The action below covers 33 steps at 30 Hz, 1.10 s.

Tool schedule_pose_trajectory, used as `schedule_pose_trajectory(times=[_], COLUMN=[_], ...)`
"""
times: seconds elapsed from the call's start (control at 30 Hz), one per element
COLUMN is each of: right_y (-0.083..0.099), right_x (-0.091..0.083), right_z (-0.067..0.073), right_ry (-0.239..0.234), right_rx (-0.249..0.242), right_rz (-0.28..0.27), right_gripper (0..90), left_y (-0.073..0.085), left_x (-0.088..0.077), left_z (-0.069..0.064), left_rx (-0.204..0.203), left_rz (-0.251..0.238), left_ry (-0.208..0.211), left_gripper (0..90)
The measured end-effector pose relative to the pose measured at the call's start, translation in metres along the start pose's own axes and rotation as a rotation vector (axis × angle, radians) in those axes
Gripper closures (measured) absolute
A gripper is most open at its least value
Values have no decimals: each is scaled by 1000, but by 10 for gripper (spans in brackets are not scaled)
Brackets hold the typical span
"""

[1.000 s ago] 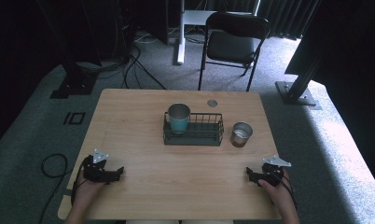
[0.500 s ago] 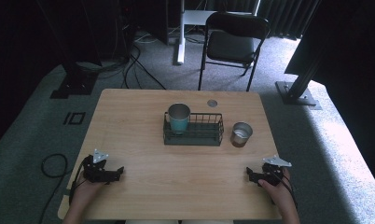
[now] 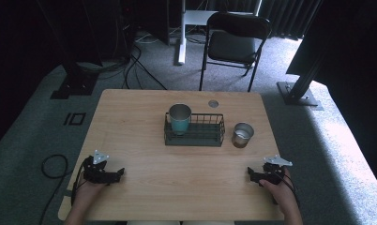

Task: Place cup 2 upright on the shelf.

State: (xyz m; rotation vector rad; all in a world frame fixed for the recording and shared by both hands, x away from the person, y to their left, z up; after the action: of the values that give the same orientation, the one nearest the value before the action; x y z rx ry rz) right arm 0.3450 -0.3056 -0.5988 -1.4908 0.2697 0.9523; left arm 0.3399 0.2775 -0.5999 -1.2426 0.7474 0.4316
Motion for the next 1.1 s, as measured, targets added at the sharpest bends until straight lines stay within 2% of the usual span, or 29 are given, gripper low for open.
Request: schedule_pose_trajectory(times=[0.2,0.7,0.93,1.1], right_y=[-3,-24,-37,-53], right_x=[3,6,9,10], right_z=[3,5,3,4], right_ry=[-7,-27,-21,-25], right_rx=[-11,-8,-8,-22], right_rz=[-1,-71,-106,-150], right_gripper=[120,131,131,131], left_y=[0,0,0,0], left_x=[0,0,0,0], left_z=[0,0,0,0], left_rx=[7,9,9,9], left_rz=[-1,-2,-1,-2], left_ry=[6,7,7,7], left_gripper=[8,8,9,8])
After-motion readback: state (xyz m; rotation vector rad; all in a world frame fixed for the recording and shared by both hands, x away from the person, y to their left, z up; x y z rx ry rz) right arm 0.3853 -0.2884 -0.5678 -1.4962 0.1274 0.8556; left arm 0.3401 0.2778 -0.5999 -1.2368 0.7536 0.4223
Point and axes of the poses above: each handheld gripper's, and its own axes: x roughly forward along the jaws, y roughly out of its underside, z roughly to its left, the point moved 6 cm from there along x, roughly forward along the jaws, and after that the axes turned 10 degrees about -y, right-handed, at the moved point
